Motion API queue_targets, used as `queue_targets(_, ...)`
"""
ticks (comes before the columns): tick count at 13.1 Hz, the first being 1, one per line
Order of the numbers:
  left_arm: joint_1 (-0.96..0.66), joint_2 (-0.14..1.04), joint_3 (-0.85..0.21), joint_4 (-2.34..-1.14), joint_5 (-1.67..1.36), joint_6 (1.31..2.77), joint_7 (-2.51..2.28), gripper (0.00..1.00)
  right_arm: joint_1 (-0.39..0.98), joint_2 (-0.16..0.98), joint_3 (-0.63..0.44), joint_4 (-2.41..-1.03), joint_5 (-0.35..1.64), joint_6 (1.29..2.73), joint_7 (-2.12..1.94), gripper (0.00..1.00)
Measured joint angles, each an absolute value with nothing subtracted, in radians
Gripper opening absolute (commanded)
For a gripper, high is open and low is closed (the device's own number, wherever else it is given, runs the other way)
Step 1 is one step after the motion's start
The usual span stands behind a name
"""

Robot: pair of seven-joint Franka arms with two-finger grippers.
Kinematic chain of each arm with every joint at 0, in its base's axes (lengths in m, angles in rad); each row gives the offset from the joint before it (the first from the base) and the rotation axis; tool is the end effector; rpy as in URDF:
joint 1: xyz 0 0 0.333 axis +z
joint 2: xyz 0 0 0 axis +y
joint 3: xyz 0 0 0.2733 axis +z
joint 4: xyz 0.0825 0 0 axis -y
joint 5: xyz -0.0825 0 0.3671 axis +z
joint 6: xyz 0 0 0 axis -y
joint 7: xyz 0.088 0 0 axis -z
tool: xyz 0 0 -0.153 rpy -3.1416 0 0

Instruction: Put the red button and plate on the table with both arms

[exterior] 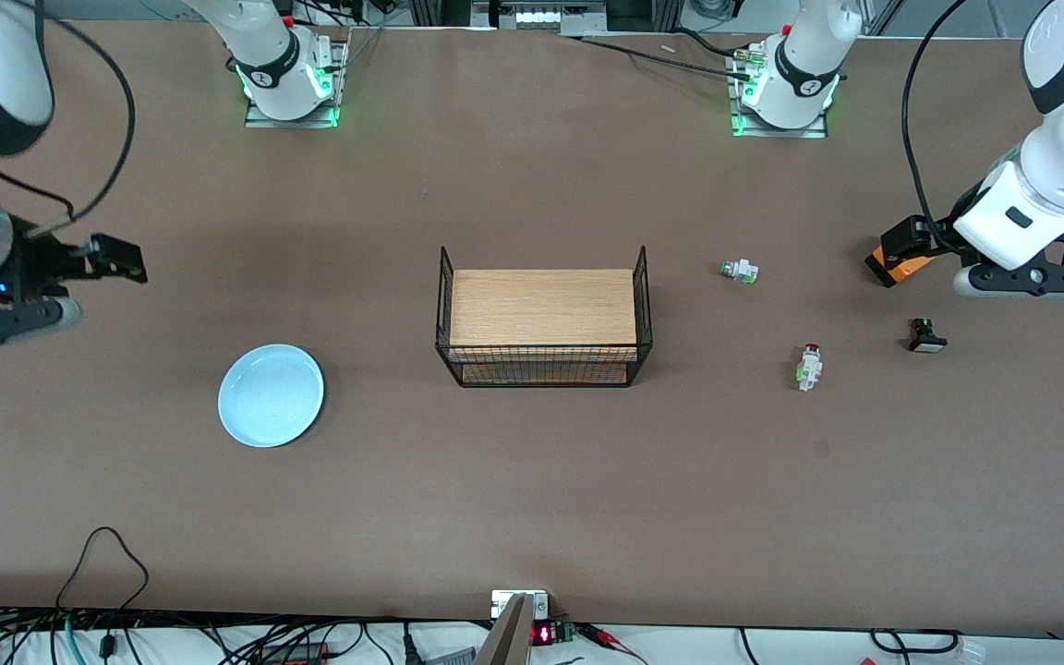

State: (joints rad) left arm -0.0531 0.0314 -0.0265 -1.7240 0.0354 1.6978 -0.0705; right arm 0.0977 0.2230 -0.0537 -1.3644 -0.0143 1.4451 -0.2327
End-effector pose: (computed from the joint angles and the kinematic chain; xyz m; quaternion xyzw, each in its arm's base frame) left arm 0.5448 -0.0384 0.4596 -0.9994 0.0073 0.0274 0.0192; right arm 0.5741 0.0256 0.4940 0.9879 0.1374 -0.0718 0.0064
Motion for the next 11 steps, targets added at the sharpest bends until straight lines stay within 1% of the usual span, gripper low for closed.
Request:
queue_targets(2, -0.053, 0.031, -0.026, -1.724, 0.035, 1.698, -0.07, 1.0, 0.098, 0.127, -0.056, -1.426, -0.015, 1.416, -0.226, 1.0)
queue_targets(4, -0.053, 0.031, -0.026, -1.724, 0.035, 1.698, -0.07, 1.0, 0.094, 0.052, -0.062, -1.53, -0.015, 1.425, -0.219, 1.0)
queue_targets(5, -0.053, 0.031, -0.026, -1.724, 0.035, 1.698, -0.07, 1.0, 0.091, 0.03, -0.067, -1.591, -0.015, 1.457, -0.218, 1.0)
queue_targets(8, -0.053, 0.031, -0.026, -1.724, 0.036, 1.698, -0.07, 1.0, 0.067, -0.018, -0.071, -1.777, -0.017, 1.616, -0.217, 1.0)
queue_targets(11, -0.053, 0.031, -0.027, -1.722, 0.036, 1.698, -0.068, 1.0, 0.049, -0.083, -0.071, -1.902, -0.017, 1.679, -0.217, 1.0)
